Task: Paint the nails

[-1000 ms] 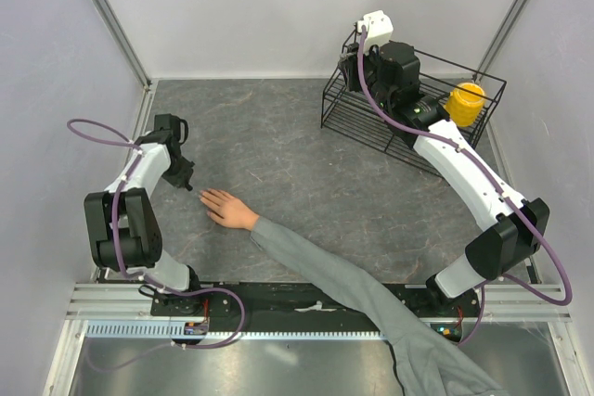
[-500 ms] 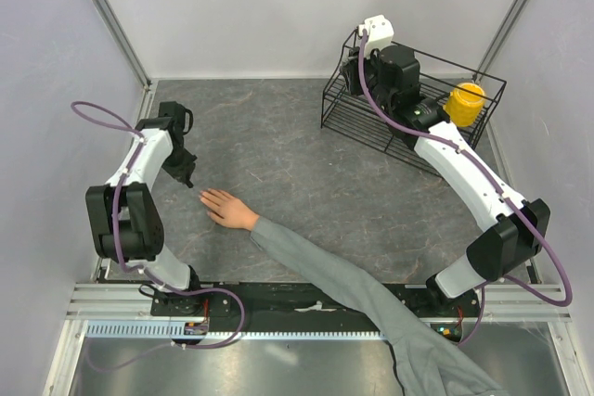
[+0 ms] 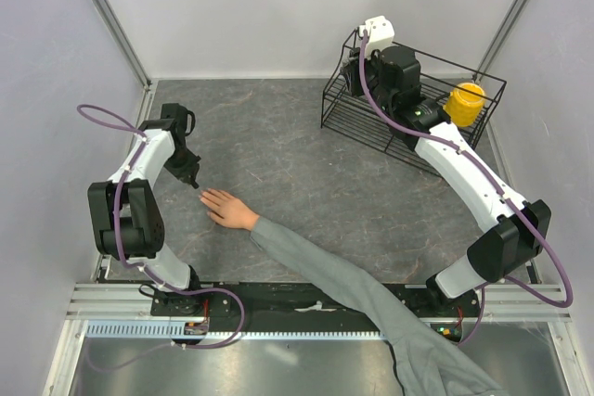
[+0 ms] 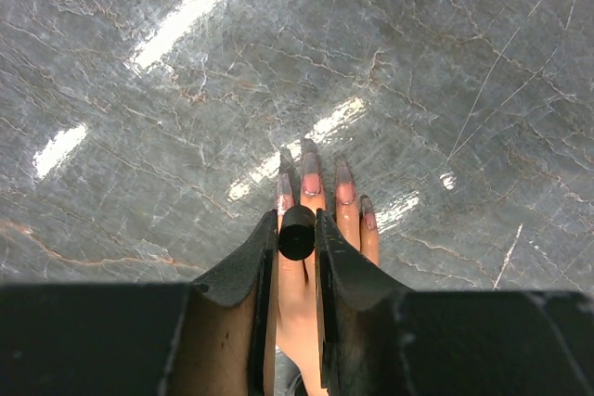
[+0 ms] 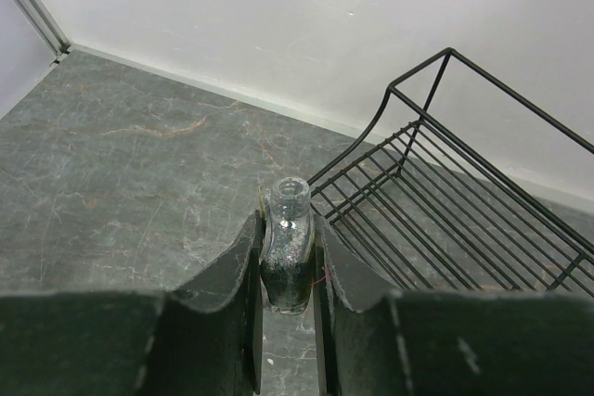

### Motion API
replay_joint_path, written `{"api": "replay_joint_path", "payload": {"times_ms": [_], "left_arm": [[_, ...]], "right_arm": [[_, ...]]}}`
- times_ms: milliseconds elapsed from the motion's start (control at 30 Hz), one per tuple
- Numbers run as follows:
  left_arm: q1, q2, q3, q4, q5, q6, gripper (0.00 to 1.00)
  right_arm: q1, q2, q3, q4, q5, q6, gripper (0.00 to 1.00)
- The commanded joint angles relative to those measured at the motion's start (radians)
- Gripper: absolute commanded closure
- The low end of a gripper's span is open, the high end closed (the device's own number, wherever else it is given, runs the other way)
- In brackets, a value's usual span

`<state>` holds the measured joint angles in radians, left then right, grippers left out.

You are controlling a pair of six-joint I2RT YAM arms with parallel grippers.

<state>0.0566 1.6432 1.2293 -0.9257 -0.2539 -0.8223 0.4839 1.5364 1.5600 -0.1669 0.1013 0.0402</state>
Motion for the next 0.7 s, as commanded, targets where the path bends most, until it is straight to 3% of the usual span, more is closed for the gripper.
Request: {"api": "replay_joint_path", "payload": {"times_ms": [0,267,667], "left_arm": [[0.003,0.013,0.004,0.022,-0.027,0.006,0.98],[0.003,0.027,0.019,-0.036,-0.054,-0.008,0.98],[0.003,0.052,0.016,0.001,-0.035,-0.003,0.98]], "right_arm": [[-0.008,-0.005,0.049,0.032,-0.008,0.003,1.00],[-0.015,-0.001,0.054,0.030,-0.012,0.006,1.00],[-0.018,-0.005,0.054,0.029,-0.014,0.007,1.00]]}}
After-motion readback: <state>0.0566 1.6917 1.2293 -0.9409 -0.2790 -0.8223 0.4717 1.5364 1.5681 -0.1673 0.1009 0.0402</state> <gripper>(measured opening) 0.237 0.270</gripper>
